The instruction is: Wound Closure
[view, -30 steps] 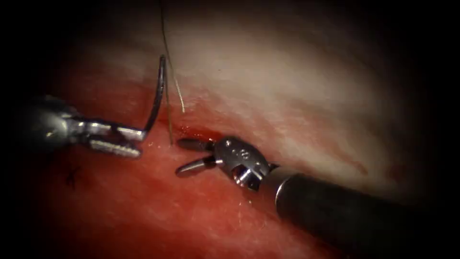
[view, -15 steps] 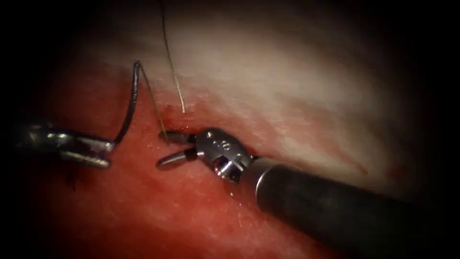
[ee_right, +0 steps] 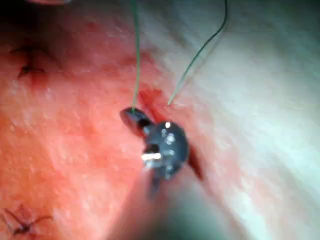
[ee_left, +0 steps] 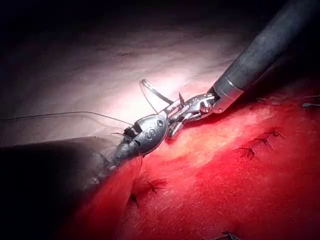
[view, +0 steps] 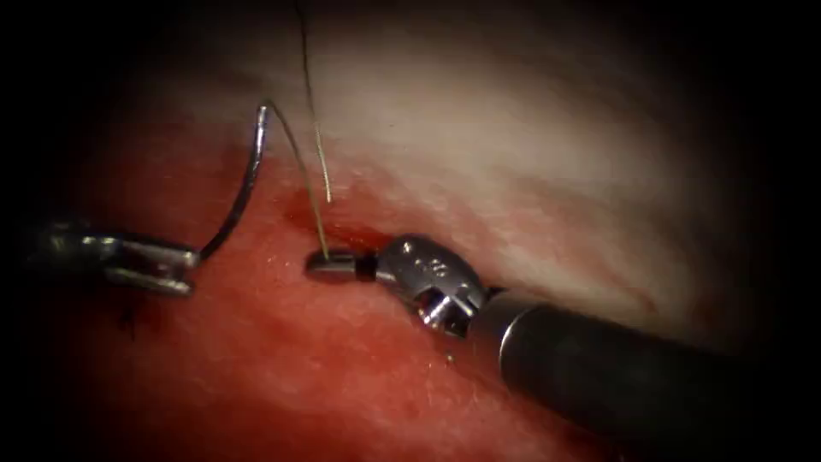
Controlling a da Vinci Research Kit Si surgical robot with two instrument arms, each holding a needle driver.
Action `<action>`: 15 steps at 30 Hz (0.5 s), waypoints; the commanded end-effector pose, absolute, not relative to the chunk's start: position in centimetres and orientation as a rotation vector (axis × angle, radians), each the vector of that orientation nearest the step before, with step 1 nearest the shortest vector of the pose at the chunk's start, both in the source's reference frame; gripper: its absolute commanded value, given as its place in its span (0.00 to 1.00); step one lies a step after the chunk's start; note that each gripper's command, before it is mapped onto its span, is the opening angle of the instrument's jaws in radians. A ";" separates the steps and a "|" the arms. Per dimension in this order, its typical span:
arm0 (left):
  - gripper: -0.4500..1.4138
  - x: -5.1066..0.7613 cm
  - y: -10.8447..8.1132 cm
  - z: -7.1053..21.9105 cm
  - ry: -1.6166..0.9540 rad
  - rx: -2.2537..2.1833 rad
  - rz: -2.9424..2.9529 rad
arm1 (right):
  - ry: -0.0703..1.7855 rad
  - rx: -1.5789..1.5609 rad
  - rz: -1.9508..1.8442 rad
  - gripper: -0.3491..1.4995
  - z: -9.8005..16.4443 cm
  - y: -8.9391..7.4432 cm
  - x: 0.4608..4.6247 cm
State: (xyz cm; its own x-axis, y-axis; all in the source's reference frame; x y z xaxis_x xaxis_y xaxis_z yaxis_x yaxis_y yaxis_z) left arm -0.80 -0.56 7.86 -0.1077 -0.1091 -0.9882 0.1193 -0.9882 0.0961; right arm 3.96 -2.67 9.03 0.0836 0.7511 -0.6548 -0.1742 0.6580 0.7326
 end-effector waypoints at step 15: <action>0.00 -0.64 -0.7 8.1 0.066 2.003 -2.244 | 1.339 0.641 0.680 0.00 8.1 -3.3 4.30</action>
